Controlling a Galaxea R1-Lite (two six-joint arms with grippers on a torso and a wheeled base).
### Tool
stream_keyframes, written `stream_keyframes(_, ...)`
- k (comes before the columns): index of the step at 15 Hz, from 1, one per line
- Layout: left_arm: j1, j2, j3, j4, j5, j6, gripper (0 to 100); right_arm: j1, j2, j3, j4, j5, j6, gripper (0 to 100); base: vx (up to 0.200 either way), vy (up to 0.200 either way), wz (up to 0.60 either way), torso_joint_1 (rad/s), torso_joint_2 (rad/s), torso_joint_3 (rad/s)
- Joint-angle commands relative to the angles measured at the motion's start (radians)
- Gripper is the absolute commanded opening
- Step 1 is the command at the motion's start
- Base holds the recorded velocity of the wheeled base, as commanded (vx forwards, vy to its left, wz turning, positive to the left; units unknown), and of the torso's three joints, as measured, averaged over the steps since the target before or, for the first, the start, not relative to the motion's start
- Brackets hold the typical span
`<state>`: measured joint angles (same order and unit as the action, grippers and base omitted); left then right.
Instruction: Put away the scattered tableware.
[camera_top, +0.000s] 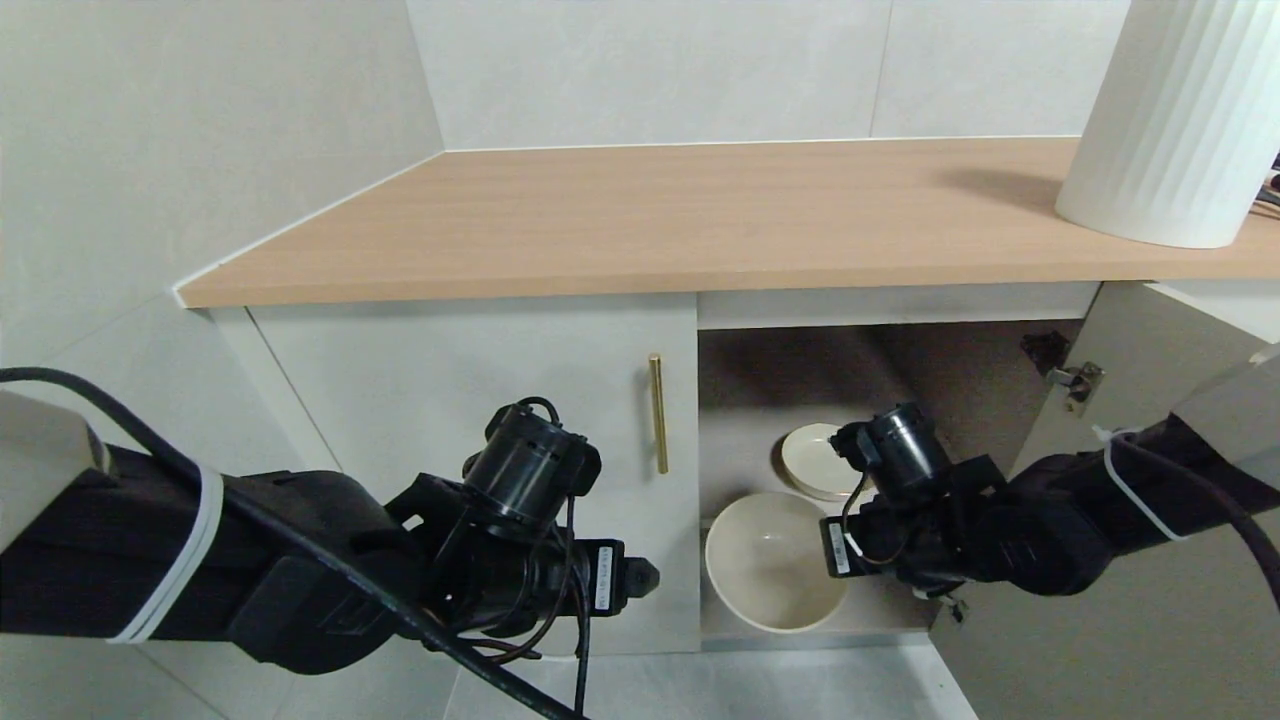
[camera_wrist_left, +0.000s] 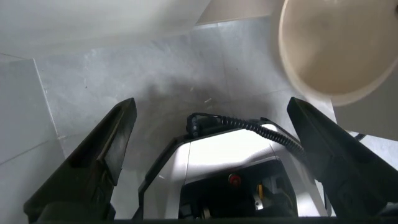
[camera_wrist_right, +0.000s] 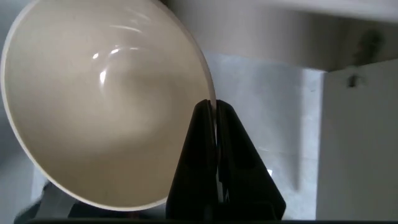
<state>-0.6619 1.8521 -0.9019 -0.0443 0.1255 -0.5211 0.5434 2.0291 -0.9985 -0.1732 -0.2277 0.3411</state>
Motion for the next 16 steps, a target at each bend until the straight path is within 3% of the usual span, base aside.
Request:
stream_keyframes(1,-0.001,-0.001,0.0,0.0,0.0,0.0,100,-0.068,0.043,-0.046,-0.002,-0.015,0.006,0,0.0,0.0,0.0,0.0,0.0,0.0)
stream_keyframes(11,0.001,-0.001,0.0,0.001,0.0,0.0,100,-0.184,0.118,-0.246,-0.005,-0.009,0.286,0,0.0,0.0,0.0,0.0,0.0,0.0)
stream_keyframes(16,-0.001,0.001,0.0,0.001,0.0,0.0,100,-0.23,0.163,-0.305,-0.005,-0.019,0.332,0,0.0,0.0,0.0,0.0,0.0,0.0)
